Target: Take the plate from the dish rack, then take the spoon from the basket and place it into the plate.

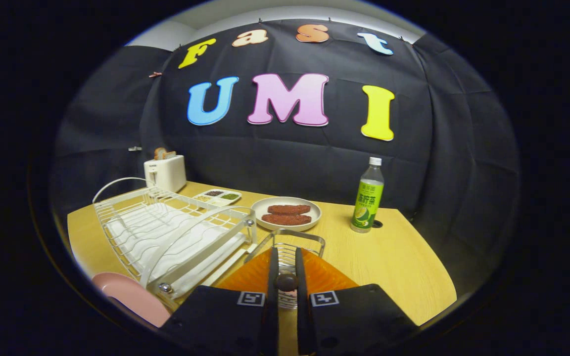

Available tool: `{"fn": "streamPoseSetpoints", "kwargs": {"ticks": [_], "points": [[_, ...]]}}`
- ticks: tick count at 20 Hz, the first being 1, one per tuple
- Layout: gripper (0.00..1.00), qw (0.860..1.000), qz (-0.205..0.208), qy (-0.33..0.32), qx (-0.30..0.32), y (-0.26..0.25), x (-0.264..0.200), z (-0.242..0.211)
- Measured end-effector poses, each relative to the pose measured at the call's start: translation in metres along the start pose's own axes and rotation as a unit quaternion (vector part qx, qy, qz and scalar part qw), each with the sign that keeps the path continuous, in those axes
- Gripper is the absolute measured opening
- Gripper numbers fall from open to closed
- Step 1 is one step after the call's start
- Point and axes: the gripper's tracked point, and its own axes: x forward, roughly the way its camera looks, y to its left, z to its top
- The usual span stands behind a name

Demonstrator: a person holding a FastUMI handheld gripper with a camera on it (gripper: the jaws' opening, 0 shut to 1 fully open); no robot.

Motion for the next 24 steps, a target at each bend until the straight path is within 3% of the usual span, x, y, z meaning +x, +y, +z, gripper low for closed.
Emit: {"fn": "streamPoseSetpoints", "kwargs": {"ticks": [8,17,21,24], "points": [[0.12,1.000,0.013,0.015,0.019,0.004,-0.001,0.009],[0.11,1.000,0.020,0.010,0.021,-0.009,-0.010,0.070],[0.11,0.999,0.045,0.003,0.022,0.005,-0.035,0.114],[0.11,0.995,0.091,0.000,0.033,0.040,-0.064,0.138]]}}
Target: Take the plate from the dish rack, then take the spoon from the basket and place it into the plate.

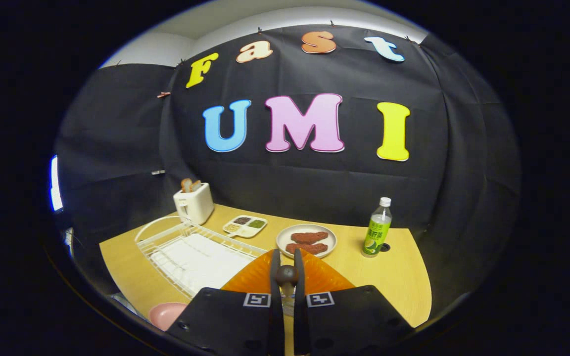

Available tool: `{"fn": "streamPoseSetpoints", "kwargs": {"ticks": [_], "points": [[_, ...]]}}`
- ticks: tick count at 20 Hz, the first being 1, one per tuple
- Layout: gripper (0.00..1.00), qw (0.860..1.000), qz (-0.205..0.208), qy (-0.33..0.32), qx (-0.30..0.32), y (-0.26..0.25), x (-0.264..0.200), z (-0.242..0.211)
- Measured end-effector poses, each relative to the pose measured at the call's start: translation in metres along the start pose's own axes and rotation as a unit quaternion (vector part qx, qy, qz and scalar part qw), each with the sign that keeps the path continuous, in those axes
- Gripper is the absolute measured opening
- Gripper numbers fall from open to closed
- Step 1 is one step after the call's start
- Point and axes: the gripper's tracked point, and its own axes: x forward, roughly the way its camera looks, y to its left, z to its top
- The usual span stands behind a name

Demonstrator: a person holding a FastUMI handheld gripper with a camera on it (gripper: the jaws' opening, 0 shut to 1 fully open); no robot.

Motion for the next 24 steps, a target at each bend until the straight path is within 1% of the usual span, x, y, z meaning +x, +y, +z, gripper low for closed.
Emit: {"fn": "streamPoseSetpoints", "kwargs": {"ticks": [2,5,6,9,10,13,16,21,24], "points": [[0.11,0.999,0.032,0.005,0.008,0.032,-0.011,0.003],[0.11,0.998,0.069,0.008,-0.005,0.074,-0.020,-0.004],[0.11,0.997,0.080,0.012,-0.006,0.089,-0.024,-0.011],[0.11,0.992,0.123,0.032,0.020,0.132,-0.034,-0.040],[0.11,0.990,0.131,0.042,0.023,0.141,-0.035,-0.052],[0.11,0.988,0.139,0.063,0.026,0.160,-0.031,-0.086],[0.12,0.986,0.150,0.068,0.027,0.176,-0.022,-0.101],[0.11,0.981,0.175,0.079,-0.014,0.195,-0.013,-0.127],[0.12,0.980,0.178,0.089,-0.024,0.198,-0.013,-0.139]]}}
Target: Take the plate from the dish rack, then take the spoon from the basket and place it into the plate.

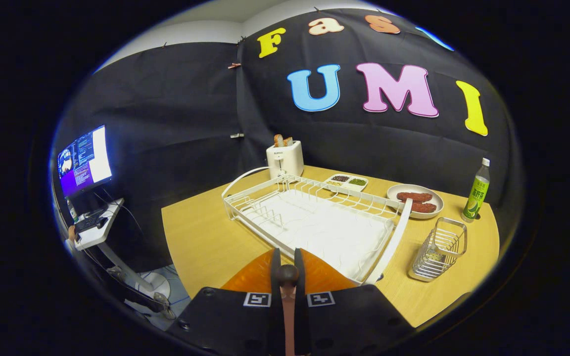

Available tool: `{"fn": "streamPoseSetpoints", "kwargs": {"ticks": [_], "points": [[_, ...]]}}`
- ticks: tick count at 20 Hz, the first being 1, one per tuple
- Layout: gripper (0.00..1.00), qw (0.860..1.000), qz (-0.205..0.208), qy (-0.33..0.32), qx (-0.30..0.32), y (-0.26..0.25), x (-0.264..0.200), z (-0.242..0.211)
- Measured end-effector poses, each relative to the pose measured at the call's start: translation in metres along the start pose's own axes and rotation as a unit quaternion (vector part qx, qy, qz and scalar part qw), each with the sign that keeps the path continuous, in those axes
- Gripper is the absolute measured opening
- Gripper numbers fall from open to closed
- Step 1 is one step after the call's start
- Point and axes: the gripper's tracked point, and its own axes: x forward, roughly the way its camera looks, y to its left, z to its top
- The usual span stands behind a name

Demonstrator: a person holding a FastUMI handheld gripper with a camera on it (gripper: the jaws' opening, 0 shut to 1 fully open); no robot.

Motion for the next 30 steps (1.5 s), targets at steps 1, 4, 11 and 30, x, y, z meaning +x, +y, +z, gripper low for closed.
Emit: {"fn": "streamPoseSetpoints", "kwargs": {"ticks": [1,4,11,30], "points": [[0.13,1.000,0.002,-0.003,-0.001,0.001,0.000,0.001],[0.15,1.000,0.006,0.006,0.000,0.001,-0.001,-0.004],[0.25,0.998,0.007,0.053,0.019,-0.007,-0.008,-0.032],[0.98,0.975,-0.188,-0.112,0.043,-0.115,-0.120,0.152]]}}
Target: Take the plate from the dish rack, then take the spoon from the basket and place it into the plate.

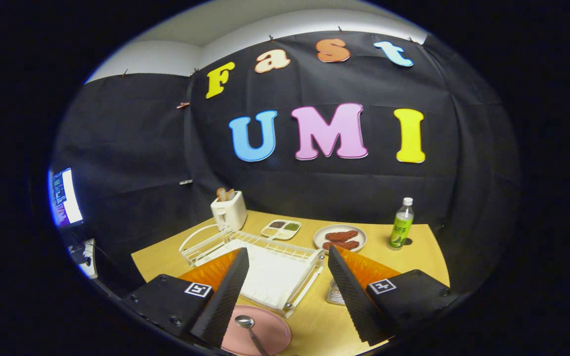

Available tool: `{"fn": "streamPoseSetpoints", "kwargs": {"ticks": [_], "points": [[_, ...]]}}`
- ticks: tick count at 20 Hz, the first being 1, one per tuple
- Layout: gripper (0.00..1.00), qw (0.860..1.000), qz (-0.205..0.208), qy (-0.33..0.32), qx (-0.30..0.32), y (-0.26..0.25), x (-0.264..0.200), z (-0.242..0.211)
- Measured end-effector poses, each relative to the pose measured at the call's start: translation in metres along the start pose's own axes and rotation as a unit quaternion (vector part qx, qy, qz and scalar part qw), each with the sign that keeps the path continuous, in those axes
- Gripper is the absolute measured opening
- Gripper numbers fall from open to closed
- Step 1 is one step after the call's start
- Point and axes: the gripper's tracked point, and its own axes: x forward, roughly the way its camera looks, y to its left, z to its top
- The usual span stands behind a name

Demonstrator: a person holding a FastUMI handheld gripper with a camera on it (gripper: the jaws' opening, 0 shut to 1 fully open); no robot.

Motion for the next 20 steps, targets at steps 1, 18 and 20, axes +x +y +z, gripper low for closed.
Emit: {"fn": "streamPoseSetpoints", "kwargs": {"ticks": [1,18,20], "points": [[0.99,1.000,-0.027,-0.012,-0.003,-0.010,-0.003,0.010],[0.98,0.981,-0.188,-0.045,0.003,0.004,-0.021,0.043],[0.98,0.981,-0.188,-0.042,0.004,0.010,-0.020,0.043]]}}
